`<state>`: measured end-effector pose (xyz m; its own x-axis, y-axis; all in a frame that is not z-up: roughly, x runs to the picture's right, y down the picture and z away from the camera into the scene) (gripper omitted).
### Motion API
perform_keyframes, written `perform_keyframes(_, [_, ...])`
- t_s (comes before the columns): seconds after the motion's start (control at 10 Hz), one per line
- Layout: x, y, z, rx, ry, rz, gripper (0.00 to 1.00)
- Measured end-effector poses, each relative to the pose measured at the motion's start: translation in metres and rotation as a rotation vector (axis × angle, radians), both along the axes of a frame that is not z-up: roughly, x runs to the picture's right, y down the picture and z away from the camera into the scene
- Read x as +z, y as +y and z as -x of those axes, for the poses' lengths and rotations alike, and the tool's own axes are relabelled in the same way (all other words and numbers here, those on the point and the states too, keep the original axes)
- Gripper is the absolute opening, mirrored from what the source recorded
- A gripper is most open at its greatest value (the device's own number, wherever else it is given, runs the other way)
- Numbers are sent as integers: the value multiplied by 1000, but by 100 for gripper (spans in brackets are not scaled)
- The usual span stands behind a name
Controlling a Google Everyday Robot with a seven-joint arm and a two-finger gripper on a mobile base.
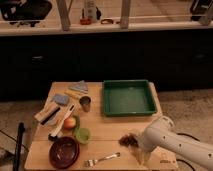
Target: Place grapes in tray
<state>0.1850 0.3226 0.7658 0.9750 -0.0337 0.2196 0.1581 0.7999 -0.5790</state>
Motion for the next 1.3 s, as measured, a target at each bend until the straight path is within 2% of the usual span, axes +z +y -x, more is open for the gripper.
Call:
perform_keyframes(0.1, [-1, -3, 1, -2, 2, -4, 75])
perform_keyframes(0.3, [-1, -8, 4, -12, 4, -11, 53])
perform_keyframes(0.4, [-1, -8, 5, -15, 3, -13, 45])
perform_keyframes(0.5, [0, -10, 6, -18, 2, -15, 33])
perform_keyframes(0.8, [4, -9, 6, -14, -6, -15, 6])
perform_keyframes(0.9, [5, -10, 6, -15, -12, -20, 0])
perform_keyframes(1.0, [3, -11, 5, -22, -14, -22, 0])
perform_keyframes(1.3, [-12, -35, 3, -51, -11, -38, 0])
